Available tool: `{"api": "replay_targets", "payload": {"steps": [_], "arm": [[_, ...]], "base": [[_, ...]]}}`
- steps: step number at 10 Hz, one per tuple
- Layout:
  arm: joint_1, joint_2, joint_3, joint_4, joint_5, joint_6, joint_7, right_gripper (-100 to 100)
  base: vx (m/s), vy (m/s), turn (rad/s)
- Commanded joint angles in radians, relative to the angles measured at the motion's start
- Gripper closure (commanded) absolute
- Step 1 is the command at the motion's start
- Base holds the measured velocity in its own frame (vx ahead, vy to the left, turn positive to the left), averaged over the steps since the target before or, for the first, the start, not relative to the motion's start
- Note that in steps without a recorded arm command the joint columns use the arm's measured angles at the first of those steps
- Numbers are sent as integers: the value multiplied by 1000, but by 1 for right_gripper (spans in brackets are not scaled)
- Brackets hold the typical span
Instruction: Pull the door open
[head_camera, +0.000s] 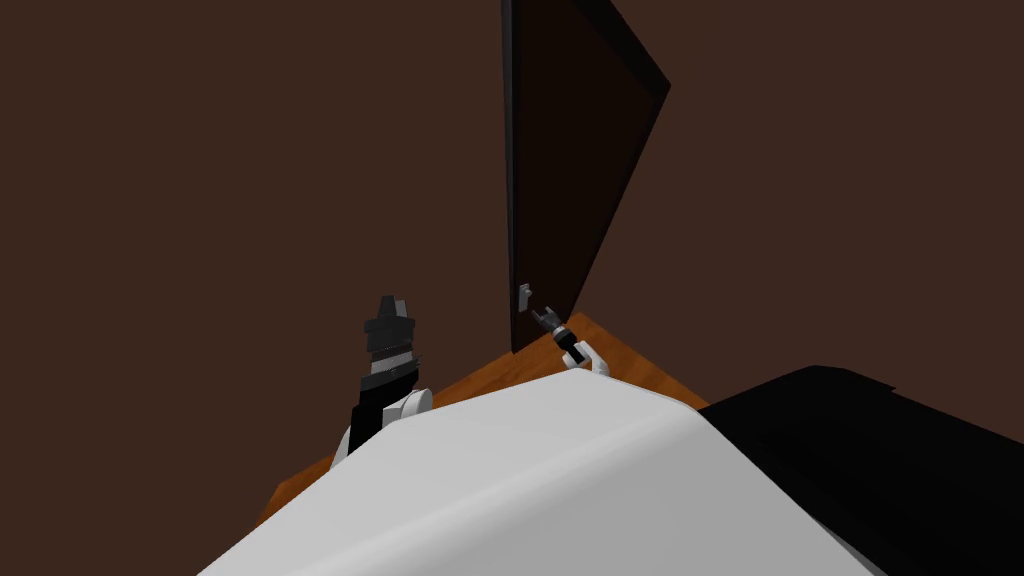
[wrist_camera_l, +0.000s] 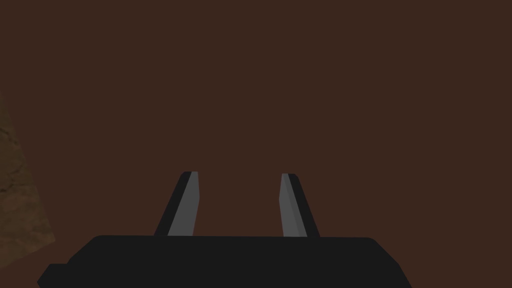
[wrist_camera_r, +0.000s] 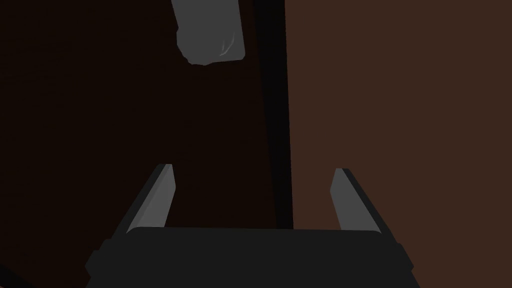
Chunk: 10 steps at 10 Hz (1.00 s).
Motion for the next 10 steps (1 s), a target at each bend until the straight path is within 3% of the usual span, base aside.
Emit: {"api": "replay_targets", "payload": {"steps": [1,4,5,6,10], "arm": [[-16,-10,-2,38,20,-6,31,-100],[-38,-24,-4,91,54,-11,79,-100],[-32,-19,-4,81,48,-10,70,-100],[-56,2,-35,105,46,1,99,-100],[-103,48,-100,152,39,27,151,-100]], "base": [[109,-90,69],[128,-94,68],[49,-29,11],[35,-21,335],[35,-42,202]]}}
